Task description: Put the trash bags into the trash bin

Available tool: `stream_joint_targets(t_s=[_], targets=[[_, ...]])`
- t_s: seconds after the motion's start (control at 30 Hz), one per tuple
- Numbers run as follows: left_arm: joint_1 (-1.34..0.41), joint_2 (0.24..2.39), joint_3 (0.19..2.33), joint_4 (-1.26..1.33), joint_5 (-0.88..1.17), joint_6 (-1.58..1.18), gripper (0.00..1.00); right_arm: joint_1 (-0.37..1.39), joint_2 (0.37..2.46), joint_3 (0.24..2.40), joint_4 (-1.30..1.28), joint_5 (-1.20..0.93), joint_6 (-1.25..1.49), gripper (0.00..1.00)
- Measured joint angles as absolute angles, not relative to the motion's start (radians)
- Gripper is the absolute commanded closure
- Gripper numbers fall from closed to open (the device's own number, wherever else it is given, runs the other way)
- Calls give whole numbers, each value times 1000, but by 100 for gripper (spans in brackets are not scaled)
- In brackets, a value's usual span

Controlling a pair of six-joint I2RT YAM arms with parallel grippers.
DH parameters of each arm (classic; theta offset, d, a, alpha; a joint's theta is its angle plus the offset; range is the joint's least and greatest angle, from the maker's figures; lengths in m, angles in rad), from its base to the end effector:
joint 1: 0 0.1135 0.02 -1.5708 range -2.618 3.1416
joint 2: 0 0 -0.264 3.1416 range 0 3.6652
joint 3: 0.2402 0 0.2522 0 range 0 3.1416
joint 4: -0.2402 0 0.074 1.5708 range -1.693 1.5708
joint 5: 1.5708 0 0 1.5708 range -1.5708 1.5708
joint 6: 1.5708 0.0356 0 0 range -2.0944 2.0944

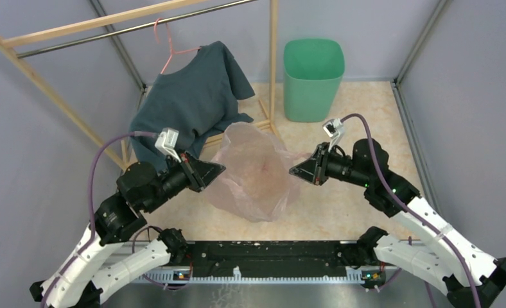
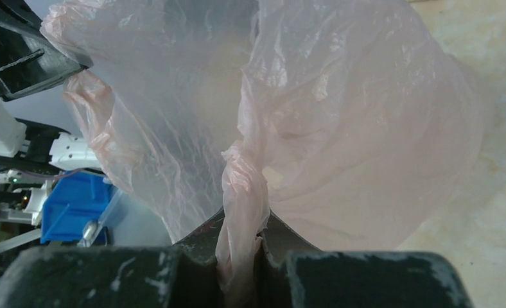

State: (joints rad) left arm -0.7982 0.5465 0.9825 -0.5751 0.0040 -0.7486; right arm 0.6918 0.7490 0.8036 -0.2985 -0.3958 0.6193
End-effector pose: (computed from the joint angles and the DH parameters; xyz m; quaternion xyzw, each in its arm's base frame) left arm 0.0695 -0.0715 0.3933 0.0200 0.7543 -0.4595 0.4685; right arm 0.1234 0.1201 0.3407 -0.1490 0.7676 0.4909 0.3842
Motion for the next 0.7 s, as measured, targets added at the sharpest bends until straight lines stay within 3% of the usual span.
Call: stream_joint_targets(t_s=[0.13,0.37,0.53,0.7], targets=[[-798,620,1068,-605,-47,-728,100,692,820,880,-302,-372,565,90],[-798,731,1089,-610,-112,-675,100,692,987,928,-288,-331,495,77],[-798,849,1122,-646,-168,-581,100,691,1188,1103,-309,-321,440,51],[-798,908,1111,-669,-237,-487,100,691,1264,1248,-367,-251,366,24]])
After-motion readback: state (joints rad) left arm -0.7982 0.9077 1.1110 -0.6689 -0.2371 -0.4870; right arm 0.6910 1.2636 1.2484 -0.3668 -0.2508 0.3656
